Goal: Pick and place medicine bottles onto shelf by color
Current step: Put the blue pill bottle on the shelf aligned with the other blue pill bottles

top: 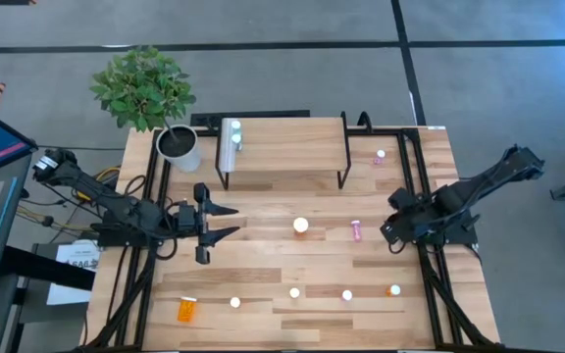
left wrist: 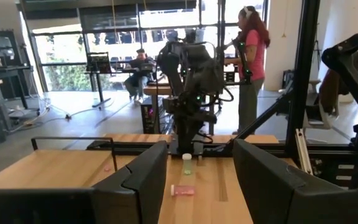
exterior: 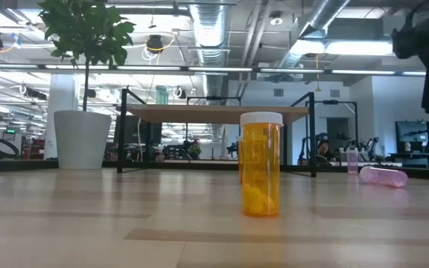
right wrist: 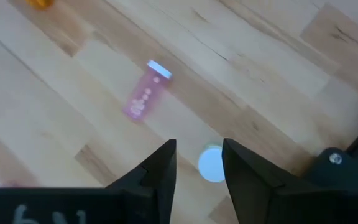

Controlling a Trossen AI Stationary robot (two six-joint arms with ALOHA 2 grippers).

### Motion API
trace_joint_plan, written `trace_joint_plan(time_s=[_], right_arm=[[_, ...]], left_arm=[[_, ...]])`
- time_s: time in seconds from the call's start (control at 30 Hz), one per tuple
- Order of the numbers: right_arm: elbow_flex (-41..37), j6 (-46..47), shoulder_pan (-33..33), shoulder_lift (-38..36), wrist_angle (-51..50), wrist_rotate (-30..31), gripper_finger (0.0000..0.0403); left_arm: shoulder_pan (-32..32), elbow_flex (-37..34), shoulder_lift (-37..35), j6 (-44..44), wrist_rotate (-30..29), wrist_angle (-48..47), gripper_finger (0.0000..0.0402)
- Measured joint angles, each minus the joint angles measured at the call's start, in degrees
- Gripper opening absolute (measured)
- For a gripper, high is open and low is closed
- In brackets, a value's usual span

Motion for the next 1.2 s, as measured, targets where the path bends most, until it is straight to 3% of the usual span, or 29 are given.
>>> trace_joint_plan(time_s=[0.5,0.67,0.97,1.2], right_arm=[[-0.25,0.00,-1.38,5.96,0.41,0.26,0.0229],[-0.20,-0.42,-1.38,7.48,0.43,-0.23,0.0227],[3.31,-0.60,-3.21,7.65,0.00,-8.37,0.0215],[4.74,1.23,-3.26,7.65,-0.10,-9.07,0.0214]], left_arm=[[0.00,0.00,0.00,-0.79,-0.04,-0.20,0.0174],[0.00,0.00,0.00,-0.80,-0.05,-0.22,0.0174],[0.00,0.00,0.00,-0.81,-0.12,-0.29,0.0174],[0.01,0.00,0.00,-0.79,-0.17,-0.94,0.0174]])
